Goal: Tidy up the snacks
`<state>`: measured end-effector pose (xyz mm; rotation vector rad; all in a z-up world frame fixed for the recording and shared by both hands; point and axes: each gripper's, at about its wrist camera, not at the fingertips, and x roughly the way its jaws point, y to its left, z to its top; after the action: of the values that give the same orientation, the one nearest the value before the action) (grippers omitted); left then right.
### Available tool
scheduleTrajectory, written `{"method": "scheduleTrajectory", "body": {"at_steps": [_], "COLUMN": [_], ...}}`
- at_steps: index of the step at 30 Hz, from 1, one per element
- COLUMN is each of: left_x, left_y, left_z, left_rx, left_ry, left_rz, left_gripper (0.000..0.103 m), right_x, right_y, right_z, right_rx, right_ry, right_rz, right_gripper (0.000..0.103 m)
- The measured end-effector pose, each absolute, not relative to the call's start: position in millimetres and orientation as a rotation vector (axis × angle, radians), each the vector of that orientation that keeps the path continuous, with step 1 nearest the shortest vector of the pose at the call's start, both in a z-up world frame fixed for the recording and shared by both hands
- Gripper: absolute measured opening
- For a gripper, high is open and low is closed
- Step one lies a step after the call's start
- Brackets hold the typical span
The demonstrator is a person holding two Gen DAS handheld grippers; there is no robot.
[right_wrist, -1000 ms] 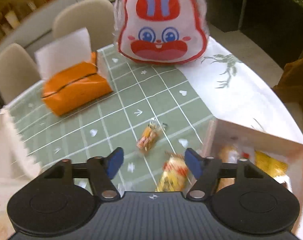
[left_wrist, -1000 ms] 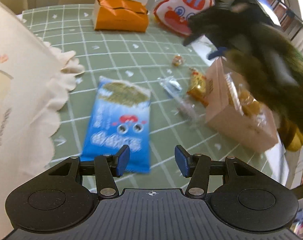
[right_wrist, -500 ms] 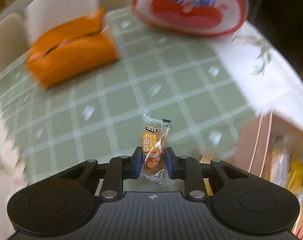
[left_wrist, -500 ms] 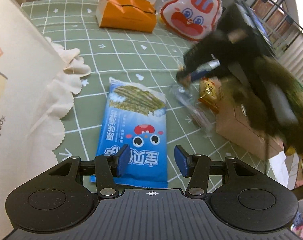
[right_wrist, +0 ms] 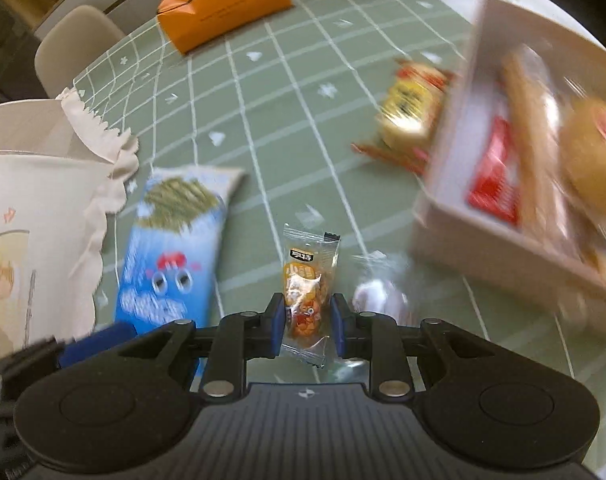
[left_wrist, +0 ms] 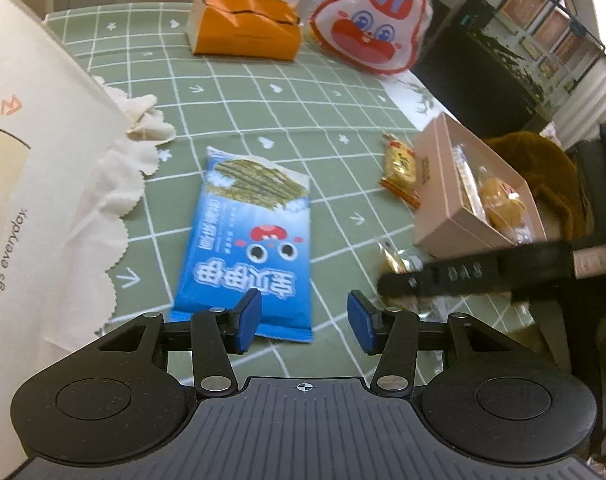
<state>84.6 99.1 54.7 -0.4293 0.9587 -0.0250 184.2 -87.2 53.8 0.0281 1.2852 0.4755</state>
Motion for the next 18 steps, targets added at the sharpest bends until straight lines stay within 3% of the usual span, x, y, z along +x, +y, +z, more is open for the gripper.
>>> {"method": "scheduleTrajectory", "body": {"at_steps": [6, 8, 10, 18], "left_x": [87.9, 100.8, 123.4, 258.1], "left_y": [78.8, 73.6, 69.3, 35.0], "left_z": [63.2, 70.5, 76.8, 64.8], "left_rx": [-0.409, -0.407, -0.401, -0.318], "left_ry": [0.963, 0.944, 0.932, 0.988], "left_rz": [-0.065, -0.094, -0.133, -0.154], "left_gripper": [0.053, 0.053, 0.053, 0.053], "right_x": [153.9, 140.2, 128.7, 96.2], "right_y": [-121.1, -135.3, -152.2, -196.5], "right_z": [54.5, 60.5, 69.1, 80.2], "right_rx": [-0.007, -0.023, -0.007, -0.103], "right_ry": [1.236, 1.19, 1.138, 1.03], "right_rz": [0.417, 0.405, 0.394, 0.274], "right_gripper": [0.031, 0.057, 0.069, 0.078]}}
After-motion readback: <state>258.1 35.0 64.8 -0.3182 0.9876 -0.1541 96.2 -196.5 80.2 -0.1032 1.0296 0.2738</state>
